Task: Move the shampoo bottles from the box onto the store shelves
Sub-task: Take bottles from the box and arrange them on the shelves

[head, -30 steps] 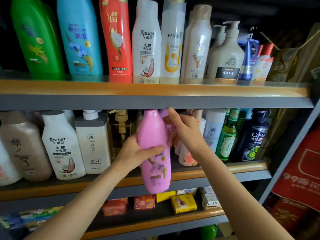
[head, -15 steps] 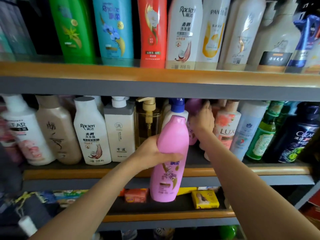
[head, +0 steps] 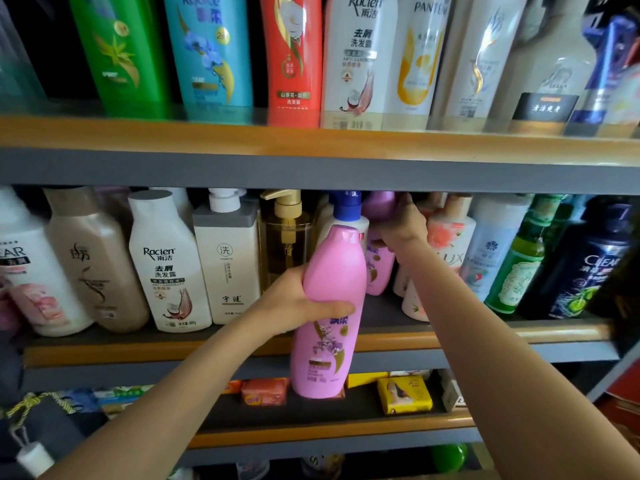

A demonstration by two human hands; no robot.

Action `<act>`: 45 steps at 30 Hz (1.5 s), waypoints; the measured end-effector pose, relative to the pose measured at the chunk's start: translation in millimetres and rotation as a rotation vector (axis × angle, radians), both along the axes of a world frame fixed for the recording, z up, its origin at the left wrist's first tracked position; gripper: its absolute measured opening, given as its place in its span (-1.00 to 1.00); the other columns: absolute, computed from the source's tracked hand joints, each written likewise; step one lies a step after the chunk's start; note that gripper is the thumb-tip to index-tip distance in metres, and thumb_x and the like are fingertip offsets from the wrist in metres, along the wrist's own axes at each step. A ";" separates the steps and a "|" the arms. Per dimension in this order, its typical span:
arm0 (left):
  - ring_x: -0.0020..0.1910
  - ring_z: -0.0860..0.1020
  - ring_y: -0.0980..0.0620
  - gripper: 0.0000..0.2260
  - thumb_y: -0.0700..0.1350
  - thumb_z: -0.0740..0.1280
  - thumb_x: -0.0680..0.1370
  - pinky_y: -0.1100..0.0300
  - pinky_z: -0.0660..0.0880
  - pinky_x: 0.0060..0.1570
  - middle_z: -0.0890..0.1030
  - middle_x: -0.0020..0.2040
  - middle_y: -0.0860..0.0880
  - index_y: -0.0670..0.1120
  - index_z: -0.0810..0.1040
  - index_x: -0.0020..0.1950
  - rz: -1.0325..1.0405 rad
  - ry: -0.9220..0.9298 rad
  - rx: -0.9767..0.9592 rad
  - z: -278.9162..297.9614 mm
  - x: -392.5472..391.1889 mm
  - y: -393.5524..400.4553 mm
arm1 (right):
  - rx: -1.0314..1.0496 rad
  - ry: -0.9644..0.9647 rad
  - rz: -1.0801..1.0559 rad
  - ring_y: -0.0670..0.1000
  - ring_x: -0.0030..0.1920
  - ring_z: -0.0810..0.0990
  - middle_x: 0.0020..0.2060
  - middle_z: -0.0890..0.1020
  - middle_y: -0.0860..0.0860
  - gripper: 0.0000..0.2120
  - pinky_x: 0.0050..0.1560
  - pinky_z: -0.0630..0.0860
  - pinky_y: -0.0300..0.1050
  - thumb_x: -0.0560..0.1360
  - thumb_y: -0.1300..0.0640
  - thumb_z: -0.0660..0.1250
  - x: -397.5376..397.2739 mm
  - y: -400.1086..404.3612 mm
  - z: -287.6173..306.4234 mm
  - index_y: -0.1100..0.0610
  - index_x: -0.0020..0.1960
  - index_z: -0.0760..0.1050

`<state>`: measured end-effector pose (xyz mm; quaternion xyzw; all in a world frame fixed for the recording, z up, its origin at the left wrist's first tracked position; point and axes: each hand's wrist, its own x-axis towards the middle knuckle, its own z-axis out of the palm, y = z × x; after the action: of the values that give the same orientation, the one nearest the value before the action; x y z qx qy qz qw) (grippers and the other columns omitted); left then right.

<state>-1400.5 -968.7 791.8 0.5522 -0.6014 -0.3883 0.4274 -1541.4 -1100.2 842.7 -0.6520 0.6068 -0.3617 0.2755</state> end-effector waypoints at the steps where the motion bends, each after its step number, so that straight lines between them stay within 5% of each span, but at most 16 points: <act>1: -0.04 0.61 0.05 -0.61 -0.05 0.58 0.26 0.18 0.58 -0.07 0.62 -0.04 0.05 0.10 0.48 -0.03 -0.001 0.004 -0.010 1.4 -0.9 -0.5 | 0.045 -0.066 0.042 0.19 -0.12 0.64 0.05 0.61 0.15 -0.42 -0.21 0.63 0.06 0.28 0.33 0.44 -2.9 -0.1 1.9 0.09 0.22 0.32; 4: -0.07 0.62 0.11 -0.49 0.13 0.53 0.06 0.23 0.57 -0.12 0.64 -0.07 0.08 0.10 0.51 -0.05 0.006 0.020 -0.022 3.5 -2.9 -2.6 | 0.238 -0.355 0.156 0.05 -0.43 0.61 0.02 0.60 0.16 -0.36 -0.58 0.53 -0.20 0.33 0.52 0.37 -12.9 1.7 10.9 0.06 0.28 0.34; 7: -0.07 0.61 0.11 -0.50 0.09 0.53 0.07 0.22 0.57 -0.11 0.63 -0.07 0.07 0.09 0.50 -0.05 0.007 0.032 -0.030 4.1 -4.1 -4.3 | 0.309 -0.388 0.189 -0.05 -0.64 0.55 -0.38 0.65 0.09 -0.39 -0.67 0.39 -0.33 0.40 0.54 0.29 -18.6 8.0 19.1 0.04 0.29 0.29; 9: -0.04 0.61 0.08 -0.48 0.10 0.56 0.07 0.18 0.57 -0.09 0.63 -0.05 0.06 0.11 0.49 -0.03 0.012 0.028 -0.025 5.6 -4.5 -4.0 | 0.293 -0.412 0.175 -0.08 -0.66 0.53 -0.23 0.64 0.13 -0.46 -0.67 0.39 -0.34 0.43 0.47 0.31 -16.5 10.1 18.1 0.08 0.29 0.29; 12: -0.01 0.60 0.03 -0.62 -0.11 0.56 0.27 0.13 0.56 -0.02 0.62 -0.03 0.04 0.11 0.47 -0.04 0.027 0.021 -0.025 6.5 -3.6 -2.8 | 0.119 -0.267 0.078 -0.02 -0.49 0.63 -0.03 0.60 0.13 -0.52 -0.51 0.53 -0.22 0.40 0.20 0.40 -6.6 10.1 7.8 0.13 0.24 0.29; 14: -0.03 0.59 0.07 -0.65 -0.14 0.54 0.31 0.16 0.56 -0.05 0.61 -0.05 0.07 0.12 0.47 -0.05 0.031 0.019 -0.036 7.0 -3.5 -2.0 | -0.041 -0.078 -0.016 0.18 -0.06 0.65 0.11 0.54 0.16 -0.46 -0.09 0.58 0.00 0.38 0.05 0.40 -3.5 13.6 -1.8 0.15 0.26 0.26; 16: -0.05 0.59 0.10 -0.60 -0.07 0.59 0.24 0.20 0.55 -0.08 0.61 -0.07 0.08 0.12 0.48 -0.06 0.027 0.011 -0.037 7.1 -3.6 -0.8 | -0.149 0.039 -0.088 0.25 0.19 0.50 0.23 0.44 0.19 -0.41 0.07 0.43 0.05 0.41 -0.02 0.38 -2.7 20.2 -10.6 0.20 0.30 0.23; 21: -0.03 0.61 0.07 -0.49 0.13 0.51 0.07 0.16 0.57 -0.05 0.64 -0.02 0.02 0.10 0.51 -0.02 0.011 0.005 -0.041 7.6 -6.0 -0.1 | -0.271 0.196 -0.153 0.28 0.15 0.51 0.31 0.33 0.16 -0.33 -0.08 0.42 0.03 0.47 -0.05 0.33 3.0 26.3 -28.7 0.22 0.41 0.14; 26: -0.03 0.59 0.09 -0.68 -0.13 0.52 0.35 0.24 0.55 -0.10 0.61 -0.03 0.03 0.11 0.47 -0.03 0.006 -0.034 -0.059 12.2 -10.4 0.5 | -0.301 0.269 -0.154 0.26 0.09 0.53 0.37 0.21 0.17 -0.27 -0.17 0.36 -0.04 0.51 0.06 0.28 4.0 39.8 -34.1 0.23 0.50 -0.05; 30: -0.08 0.57 0.16 -0.69 -0.15 0.50 0.37 0.37 0.54 -0.20 0.59 -0.08 0.08 0.12 0.45 -0.05 0.007 -0.071 -0.074 16.1 -14.6 -1.3 | -0.331 0.371 -0.120 0.26 0.06 0.53 0.31 0.29 0.18 -0.50 -0.12 0.42 0.01 0.54 0.17 0.22 -12.1 56.7 -38.9 0.24 0.42 0.17; 33: -0.13 0.57 0.16 -0.72 -0.14 0.50 0.36 0.41 0.52 -0.25 0.58 -0.12 0.10 0.09 0.47 -0.08 -0.009 -0.090 -0.085 22.5 -26.1 -5.7 | -0.302 0.122 0.033 0.19 -0.21 0.57 -0.11 0.59 0.17 -0.74 -0.22 0.41 -0.07 0.58 0.07 0.20 -39.0 65.4 -34.6 0.26 0.00 0.53; 36: -0.10 0.56 0.14 -0.69 -0.12 0.50 0.37 0.31 0.54 -0.17 0.57 -0.09 0.08 0.02 0.46 0.01 -0.006 -0.080 -0.118 31.1 -49.9 -11.6 | 0.084 -0.406 0.249 -0.03 -0.52 0.45 -0.45 0.52 0.04 -0.51 -0.50 0.31 -0.21 0.58 -0.19 0.01 -65.8 80.7 -15.5 0.16 -0.14 0.51; 40: 0.08 0.54 -0.04 -0.50 -0.08 0.52 0.34 0.05 0.55 0.03 0.56 0.09 -0.06 -0.11 0.45 0.21 0.046 -0.096 -0.163 39.9 -78.0 -24.8 | 0.108 -0.491 0.417 -0.03 -0.53 0.45 -0.33 0.55 0.17 -0.22 -0.51 0.36 -0.23 0.37 -0.39 -0.07 -92.1 84.7 -9.4 0.25 0.05 0.54; 43: 0.10 0.52 -0.05 -0.45 -0.09 0.55 0.31 0.05 0.51 0.05 0.55 0.11 -0.07 -0.13 0.44 0.24 0.117 -0.105 -0.220 41.4 -85.3 -33.8 | -0.004 -0.456 0.417 -0.01 -0.40 0.57 -0.16 0.58 0.29 -0.30 -0.37 0.51 -0.10 0.38 -0.33 0.06 -96.3 80.1 -11.0 0.21 0.19 0.48; 45: 0.09 0.53 -0.05 -0.45 -0.10 0.55 0.31 0.05 0.51 0.06 0.56 0.12 -0.07 -0.13 0.45 0.24 0.147 -0.087 -0.235 39.2 -87.3 -37.8 | -0.078 -0.372 0.395 -0.01 -0.38 0.60 -0.22 0.57 0.18 -0.47 -0.32 0.57 -0.05 0.50 -0.23 0.11 -91.1 76.8 -11.2 0.18 0.18 0.45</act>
<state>-1487.8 -1006.5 831.0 0.5574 -0.6186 -0.2586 0.4898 -1632.5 -1023.4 831.4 -0.6902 0.3922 -0.4376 0.4222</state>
